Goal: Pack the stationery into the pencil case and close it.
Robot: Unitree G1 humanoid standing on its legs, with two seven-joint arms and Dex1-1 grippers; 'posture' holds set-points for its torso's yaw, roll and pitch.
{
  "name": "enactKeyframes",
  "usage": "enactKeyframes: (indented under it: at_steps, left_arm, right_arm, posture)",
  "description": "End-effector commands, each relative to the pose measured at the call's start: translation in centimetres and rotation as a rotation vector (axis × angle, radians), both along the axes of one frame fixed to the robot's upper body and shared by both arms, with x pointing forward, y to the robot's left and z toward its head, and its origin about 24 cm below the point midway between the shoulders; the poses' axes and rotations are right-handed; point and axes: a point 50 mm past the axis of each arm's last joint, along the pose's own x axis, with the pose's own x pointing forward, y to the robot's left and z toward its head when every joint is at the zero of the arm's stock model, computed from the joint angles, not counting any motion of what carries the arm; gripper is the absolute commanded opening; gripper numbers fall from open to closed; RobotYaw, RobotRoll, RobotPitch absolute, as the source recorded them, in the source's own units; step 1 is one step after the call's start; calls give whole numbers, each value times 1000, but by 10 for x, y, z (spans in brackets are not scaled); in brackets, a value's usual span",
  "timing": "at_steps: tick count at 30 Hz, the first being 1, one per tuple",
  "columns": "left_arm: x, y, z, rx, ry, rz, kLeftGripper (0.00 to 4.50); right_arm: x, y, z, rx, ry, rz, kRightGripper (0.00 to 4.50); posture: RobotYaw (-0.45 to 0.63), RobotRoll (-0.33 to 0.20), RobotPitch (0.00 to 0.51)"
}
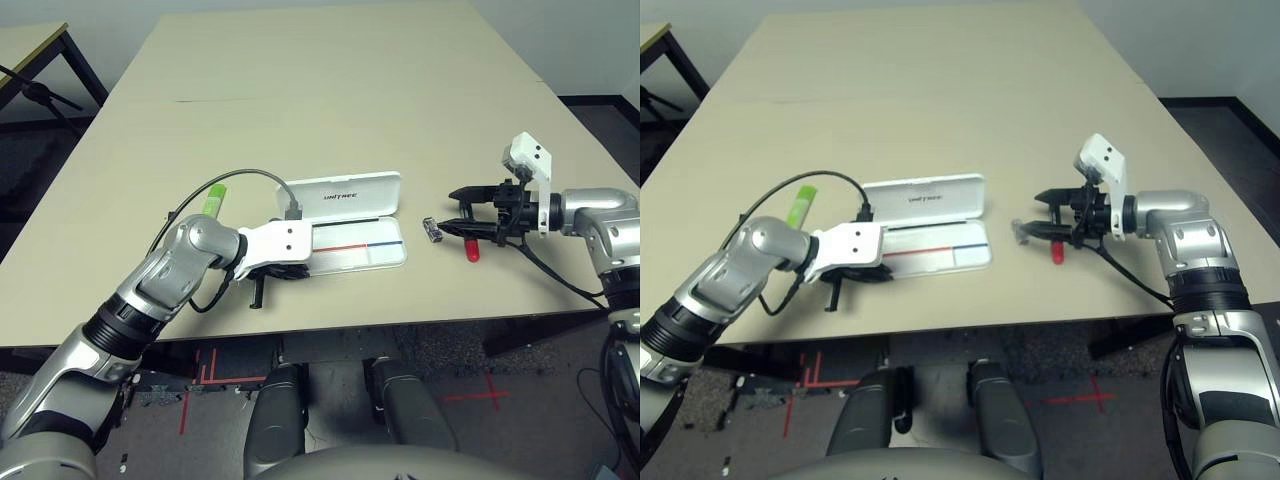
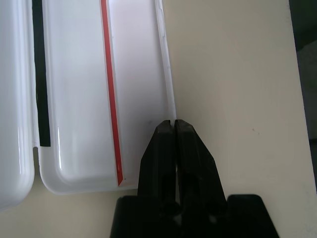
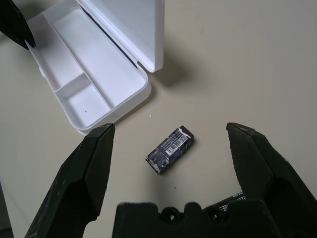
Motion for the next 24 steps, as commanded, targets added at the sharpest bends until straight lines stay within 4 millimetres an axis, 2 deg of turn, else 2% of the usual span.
enactKeyframes:
  at_steps: [1,2,6,15,24]
  left_arm:
    - [-1,0,-5,22,11,-7,38]
    - [-1,0,-5,21,10,-6,38]
    - [-2,-1,-3,11,10,0,1030]
    - [-12,9,15,-25,15,29,4471]
    - [-24,30,46,-99,-23,28,4471]
  right_arm:
    - [-2,2,-2,0,7,21,4500]
    - [-3,2,-2,0,8,22,4500]
    - [-3,3,-4,0,11,23,4500]
    - [1,5,-7,6,14,31,4500]
    - [1,2,7,37,-26,16,4500]
  posture:
    - [-115,0,121]
    - [-115,0,121]
    - [-114,0,121]
    - [-82,0,113]
    - [-60,0,110]
